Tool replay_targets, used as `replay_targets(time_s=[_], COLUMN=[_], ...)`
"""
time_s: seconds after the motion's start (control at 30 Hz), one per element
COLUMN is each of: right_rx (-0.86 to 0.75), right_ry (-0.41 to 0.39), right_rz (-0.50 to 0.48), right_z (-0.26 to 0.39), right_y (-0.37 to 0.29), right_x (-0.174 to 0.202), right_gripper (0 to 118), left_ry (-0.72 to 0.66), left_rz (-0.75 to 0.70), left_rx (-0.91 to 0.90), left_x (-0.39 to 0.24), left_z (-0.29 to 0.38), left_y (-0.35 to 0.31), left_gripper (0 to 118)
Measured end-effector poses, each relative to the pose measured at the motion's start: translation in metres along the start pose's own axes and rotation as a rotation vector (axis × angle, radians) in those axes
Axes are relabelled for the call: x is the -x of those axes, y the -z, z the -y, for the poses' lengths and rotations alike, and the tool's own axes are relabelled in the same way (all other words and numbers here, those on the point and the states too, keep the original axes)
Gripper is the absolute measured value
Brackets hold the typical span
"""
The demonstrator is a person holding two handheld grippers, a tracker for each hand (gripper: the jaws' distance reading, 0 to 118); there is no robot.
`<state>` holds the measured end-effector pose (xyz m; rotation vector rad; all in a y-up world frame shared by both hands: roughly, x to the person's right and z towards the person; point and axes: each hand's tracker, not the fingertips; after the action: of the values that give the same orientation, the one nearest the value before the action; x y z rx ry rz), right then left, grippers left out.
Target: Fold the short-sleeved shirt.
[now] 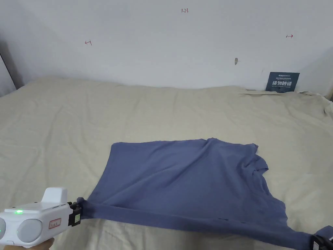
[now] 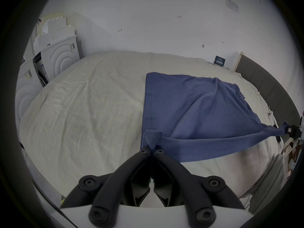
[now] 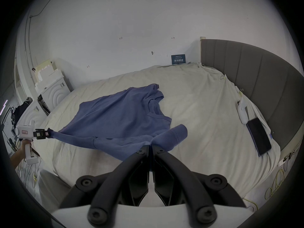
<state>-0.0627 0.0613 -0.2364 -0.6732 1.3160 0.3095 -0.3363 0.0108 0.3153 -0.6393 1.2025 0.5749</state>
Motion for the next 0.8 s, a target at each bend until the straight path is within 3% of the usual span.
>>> replay_targets(time_s=[0.33,0.67,0.77,0.8], right_rx=[0.096,0.314,0.346,0.358], right_ry=[0.031,0.033,0.031,0.029], right_rz=[0.014,0.14,0.14,0.137], right_z=[0.045,0.085,0.088,0.087], right_y=[0.001,0.073,0.081,0.079], right_x=[-0.001,-0.014,-0.016,-0.014], right_gripper=[2,2,3,9], left_ry=[0.029,0.01,0.007,0.008], left_rz=[-0.021,-0.064,-0.076,-0.08], left_rx=[0.067,0.173,0.191,0.203], left_x=[-0.012,-0.017,-0.026,-0.029], left_z=[0.048,0.075,0.077,0.077], left_y=[-0.019,0.018,0.016,0.015], left_gripper=[0,1,19,37])
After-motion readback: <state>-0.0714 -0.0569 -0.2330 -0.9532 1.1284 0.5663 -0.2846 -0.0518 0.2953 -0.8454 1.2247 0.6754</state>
